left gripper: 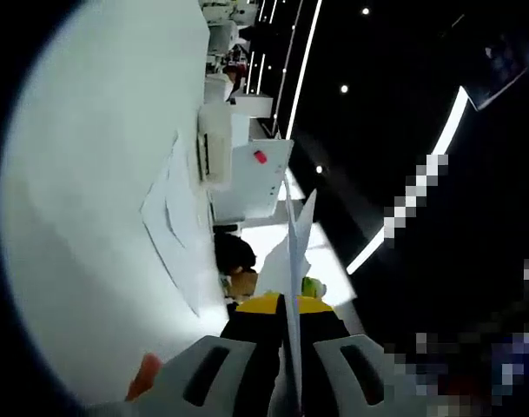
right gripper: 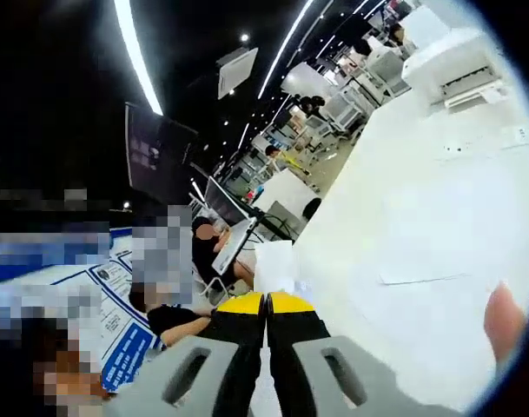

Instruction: Organize the stack of printing papers by aligning and flattening the scattered papers on the table

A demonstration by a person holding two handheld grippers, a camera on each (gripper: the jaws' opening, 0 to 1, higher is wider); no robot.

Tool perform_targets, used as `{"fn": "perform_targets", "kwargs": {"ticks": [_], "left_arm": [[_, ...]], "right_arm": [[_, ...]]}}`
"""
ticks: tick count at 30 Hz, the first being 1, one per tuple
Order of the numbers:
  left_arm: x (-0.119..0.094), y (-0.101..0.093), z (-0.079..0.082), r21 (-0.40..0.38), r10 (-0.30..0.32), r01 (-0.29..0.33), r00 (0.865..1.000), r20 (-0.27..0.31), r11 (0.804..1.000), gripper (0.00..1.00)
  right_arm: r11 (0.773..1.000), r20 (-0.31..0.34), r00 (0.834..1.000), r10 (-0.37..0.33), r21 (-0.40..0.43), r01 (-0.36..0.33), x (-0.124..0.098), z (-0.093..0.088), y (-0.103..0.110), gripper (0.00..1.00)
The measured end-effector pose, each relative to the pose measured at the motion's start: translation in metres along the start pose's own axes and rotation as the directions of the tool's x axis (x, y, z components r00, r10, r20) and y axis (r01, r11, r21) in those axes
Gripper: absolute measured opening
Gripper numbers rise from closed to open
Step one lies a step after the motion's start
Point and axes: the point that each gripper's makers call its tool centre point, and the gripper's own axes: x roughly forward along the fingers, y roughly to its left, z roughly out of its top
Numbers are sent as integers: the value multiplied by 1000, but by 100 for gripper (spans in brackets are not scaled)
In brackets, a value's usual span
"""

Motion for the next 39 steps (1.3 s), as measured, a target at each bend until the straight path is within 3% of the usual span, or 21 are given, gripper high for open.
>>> {"fn": "perform_targets", "kwargs": {"ticks": [2,8,14,17,25,39], "left_arm": [[-1,0,-2,16,6,-6,1000,-4,1000,6],[3,6,4,15,19,-19,1000,2,1000,7],[8,7,8,14,18,-18,1000,8,1000,12],[9,8,10,21,22,-23,1000,14,1000,13],[11,12,17,17,24,-24,999,30,1000,14],[14,8,32,27,-5,3,998,55,1000,14]], "right_arm": [[1000,4,1000,-3,20,3,0,4,-7,0],[999,-7,1000,-15,32,16,10,-14,-7,0],[998,2,1000,-30,62,30,10,6,-23,0],[997,1,1000,-31,76,31,11,7,-26,0],[996,-54,998,9,86,-4,23,-18,-15,0],[979,-17,990,139,150,-135,48,-33,9,0]]}}
